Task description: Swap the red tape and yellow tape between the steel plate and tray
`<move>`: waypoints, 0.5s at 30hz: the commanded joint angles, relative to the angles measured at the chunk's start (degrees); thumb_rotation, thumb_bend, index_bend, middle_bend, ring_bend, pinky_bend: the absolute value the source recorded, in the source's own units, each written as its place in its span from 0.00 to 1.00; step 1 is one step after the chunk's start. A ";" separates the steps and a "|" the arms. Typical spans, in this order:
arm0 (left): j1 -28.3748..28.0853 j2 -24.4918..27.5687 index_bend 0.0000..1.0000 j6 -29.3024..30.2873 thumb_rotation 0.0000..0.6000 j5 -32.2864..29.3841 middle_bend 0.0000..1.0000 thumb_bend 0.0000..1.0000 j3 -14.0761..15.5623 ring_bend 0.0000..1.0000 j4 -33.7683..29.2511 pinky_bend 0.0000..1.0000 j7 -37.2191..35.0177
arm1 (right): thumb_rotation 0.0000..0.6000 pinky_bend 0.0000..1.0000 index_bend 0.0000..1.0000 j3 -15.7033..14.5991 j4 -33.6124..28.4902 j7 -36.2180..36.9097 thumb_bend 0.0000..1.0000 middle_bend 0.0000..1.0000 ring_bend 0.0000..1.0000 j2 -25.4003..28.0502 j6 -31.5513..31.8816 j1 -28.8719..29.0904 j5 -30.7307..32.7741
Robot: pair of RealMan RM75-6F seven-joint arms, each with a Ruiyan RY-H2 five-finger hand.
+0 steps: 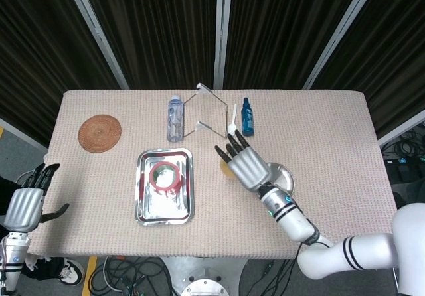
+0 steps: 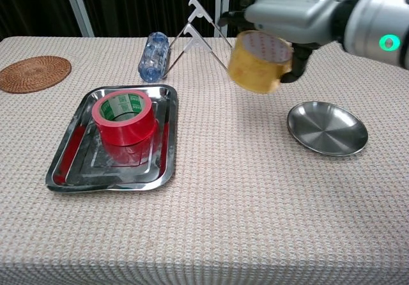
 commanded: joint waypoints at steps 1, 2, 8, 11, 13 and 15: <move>-0.16 0.08 0.06 -0.05 1.00 0.13 0.08 0.15 -0.13 0.01 -0.41 0.20 0.46 | 1.00 0.00 0.00 -2.96 -1.13 1.92 0.14 0.42 0.03 2.16 1.55 -3.83 -2.27; -0.21 0.10 0.06 -0.15 1.00 0.13 0.08 0.15 -0.14 0.01 -0.54 0.20 0.60 | 1.00 0.00 0.00 -3.51 -0.75 2.40 0.14 0.42 0.03 2.28 1.50 -4.79 -2.64; -0.35 0.13 0.06 -0.55 1.00 0.14 0.08 0.15 -0.13 0.01 -0.86 0.20 1.01 | 1.00 0.00 0.00 -4.76 2.60 3.69 0.14 0.42 0.03 1.07 -0.79 -7.81 -3.35; -0.36 -0.02 0.06 -0.79 1.00 0.09 0.08 0.15 -0.05 0.01 -0.74 0.20 0.98 | 1.00 0.00 0.00 -4.87 4.17 3.38 0.14 0.42 0.03 0.02 -1.96 -8.78 -3.06; -0.42 -0.11 0.06 -1.01 1.00 0.15 0.08 0.15 0.04 0.01 -0.64 0.20 0.94 | 1.00 0.00 0.00 -4.69 5.18 3.21 0.14 0.42 0.03 -0.64 -2.69 -9.25 -2.49; -0.46 -0.18 0.06 -1.12 1.00 0.29 0.08 0.15 0.16 0.01 -0.50 0.20 1.01 | 1.00 0.00 0.00 -4.41 6.24 2.88 0.14 0.41 0.03 -1.38 -3.59 -9.63 -1.86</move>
